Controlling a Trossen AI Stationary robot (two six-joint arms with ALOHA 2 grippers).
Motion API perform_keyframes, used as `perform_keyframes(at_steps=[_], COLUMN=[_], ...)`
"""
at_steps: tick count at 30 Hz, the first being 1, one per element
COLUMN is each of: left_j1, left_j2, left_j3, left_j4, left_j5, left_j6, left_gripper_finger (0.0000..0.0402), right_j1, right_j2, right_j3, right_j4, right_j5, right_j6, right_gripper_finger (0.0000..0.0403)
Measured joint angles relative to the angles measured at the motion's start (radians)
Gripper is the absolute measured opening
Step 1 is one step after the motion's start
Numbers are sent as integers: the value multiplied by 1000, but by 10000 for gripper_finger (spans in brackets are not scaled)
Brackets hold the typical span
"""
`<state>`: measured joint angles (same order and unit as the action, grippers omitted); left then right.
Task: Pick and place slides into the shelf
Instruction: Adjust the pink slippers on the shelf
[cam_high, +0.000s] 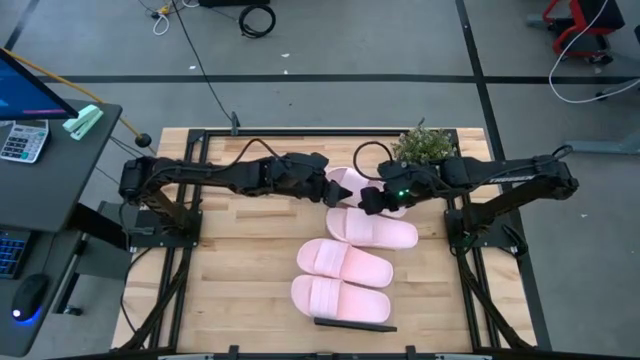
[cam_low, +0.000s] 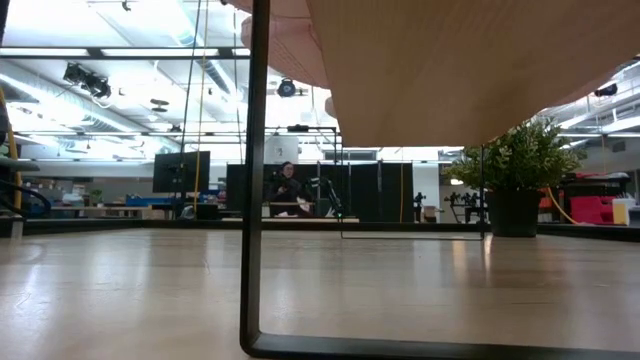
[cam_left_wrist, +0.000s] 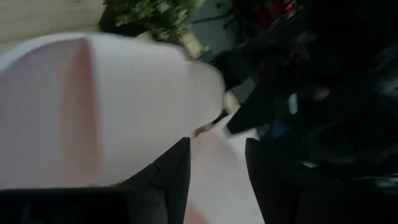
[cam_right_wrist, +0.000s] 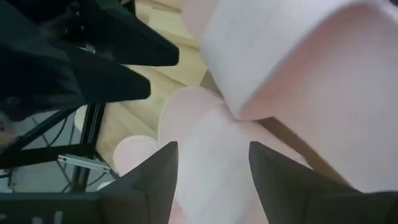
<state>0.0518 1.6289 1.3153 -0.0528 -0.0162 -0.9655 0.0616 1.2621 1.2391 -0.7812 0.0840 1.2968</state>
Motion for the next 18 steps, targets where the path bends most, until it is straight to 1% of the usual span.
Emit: perform_keyframes(at_steps=[3, 7, 10, 13, 16, 18], left_j1=[16, 58, 98, 139, 168, 178], left_j2=[-28, -98, -150, -199, -238, -268], left_j3=[-1, 0, 0, 0, -1, -1], left_j4=[-54, -197, -316, -448, -546, -572], left_j5=[-4, -28, -37, -37, -31, -17], left_j6=[52, 127, 197, 245, 292, 326], left_gripper_finger=[160, 160, 160, 160, 156, 150], right_j1=[0, 0, 7, 39, 86, 124], right_j2=[-30, -102, -179, -249, -298, -322], right_j3=[0, 0, 0, 0, 0, 0], right_j4=[-31, -109, -188, -265, -356, -414], right_j5=[36, 88, 144, 199, 239, 268], right_j6=[-9, -6, 26, 64, 104, 122], right_gripper_finger=[203, 203, 203, 203, 203, 203])
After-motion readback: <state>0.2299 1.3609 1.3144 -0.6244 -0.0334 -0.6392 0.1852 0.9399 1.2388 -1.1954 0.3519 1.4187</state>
